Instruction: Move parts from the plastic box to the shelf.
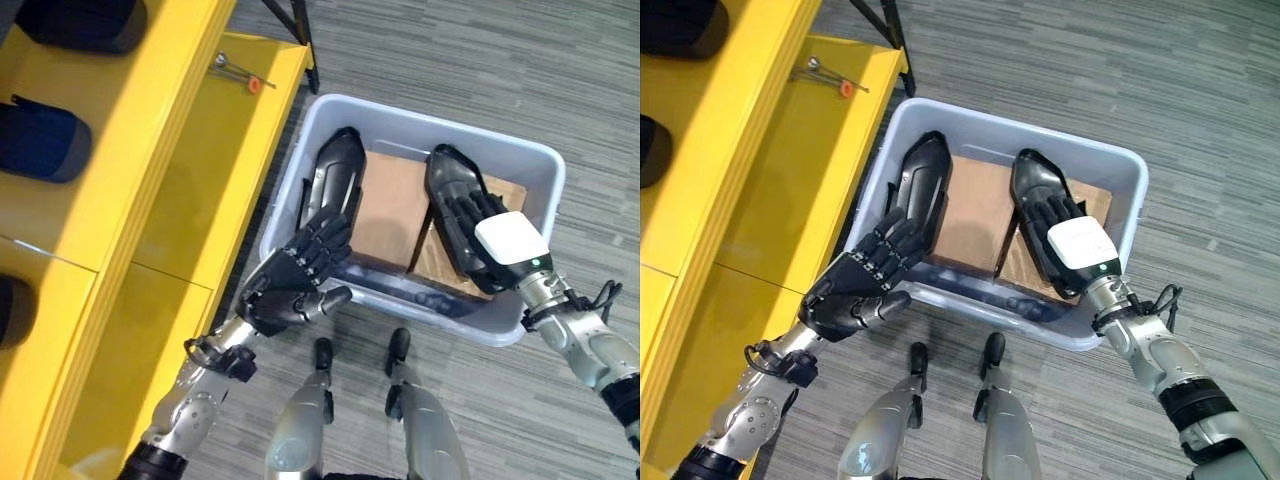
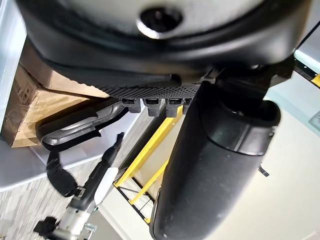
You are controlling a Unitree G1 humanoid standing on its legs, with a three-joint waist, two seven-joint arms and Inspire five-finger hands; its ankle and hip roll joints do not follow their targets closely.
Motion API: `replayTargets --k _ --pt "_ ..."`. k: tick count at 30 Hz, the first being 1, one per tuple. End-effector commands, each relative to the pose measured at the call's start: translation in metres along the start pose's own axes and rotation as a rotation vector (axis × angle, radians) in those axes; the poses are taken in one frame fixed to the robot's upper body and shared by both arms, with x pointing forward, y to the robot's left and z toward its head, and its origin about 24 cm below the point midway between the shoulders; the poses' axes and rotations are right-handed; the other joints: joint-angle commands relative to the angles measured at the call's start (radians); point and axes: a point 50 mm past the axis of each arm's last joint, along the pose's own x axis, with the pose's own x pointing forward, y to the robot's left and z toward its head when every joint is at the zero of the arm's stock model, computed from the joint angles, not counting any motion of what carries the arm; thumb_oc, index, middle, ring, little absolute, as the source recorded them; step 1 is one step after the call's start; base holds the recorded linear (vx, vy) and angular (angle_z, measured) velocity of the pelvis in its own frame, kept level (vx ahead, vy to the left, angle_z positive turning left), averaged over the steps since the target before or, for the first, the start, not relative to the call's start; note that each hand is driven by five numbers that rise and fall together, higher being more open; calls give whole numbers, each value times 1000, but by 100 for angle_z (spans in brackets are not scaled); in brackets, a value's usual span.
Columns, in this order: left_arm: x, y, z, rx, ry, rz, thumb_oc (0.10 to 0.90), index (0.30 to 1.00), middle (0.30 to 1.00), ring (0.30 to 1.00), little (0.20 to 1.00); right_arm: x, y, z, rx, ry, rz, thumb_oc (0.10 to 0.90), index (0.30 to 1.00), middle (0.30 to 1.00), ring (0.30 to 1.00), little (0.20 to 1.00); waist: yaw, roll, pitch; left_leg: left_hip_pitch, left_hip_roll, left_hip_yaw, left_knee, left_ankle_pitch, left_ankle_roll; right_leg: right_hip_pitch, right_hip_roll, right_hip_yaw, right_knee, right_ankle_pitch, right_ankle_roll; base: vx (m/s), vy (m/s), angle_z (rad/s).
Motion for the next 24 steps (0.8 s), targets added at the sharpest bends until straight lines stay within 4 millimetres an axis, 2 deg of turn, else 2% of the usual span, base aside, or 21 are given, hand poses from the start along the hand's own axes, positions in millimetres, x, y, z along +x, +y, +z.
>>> replayTargets --k 1,5,10,17,24 --pt "7 -19 40 91 -153 -165 900 1000 1000 1000 1000 17 -41 5 -20 -39 -138 900 1000 1000 1000 1000 3 -20 -30 -23 6 42 32 -37 15 43 -2 47 174 -230 75 -27 -115 -6" --pt "8 -19 37 102 -135 -178 900 1000 1000 1000 1000 16 -26 7 -36 -31 -93 900 1000 1000 1000 1000 7 -13 -30 -28 10 39 20 -29 12 36 4 40 177 -236 71 -31 -72 -3" --pt "10 -16 35 87 -140 -186 900 1000 1000 1000 1000 22 -22 0 -105 -24 -95 900 1000 1000 1000 1000 8 13 -30 -41 9 35 24 -24 6 21 3 35 193 -249 61 -20 13 -3" --pt "17 -18 35 64 -131 -211 900 1000 1000 1000 1000 36 -23 2 -144 -5 -129 900 1000 1000 1000 1000 16 37 -30 -88 4 25 28 -12 0 -29 9 29 211 -254 53 -47 -14 -3" --pt "24 -24 31 47 -142 -248 900 1000 1000 1000 1000 44 -19 -14 -224 144 -163 900 1000 1000 1000 1000 24 64 -30 -134 -1 20 22 -4 0 -87 11 21 235 -261 47 -42 1 -1"
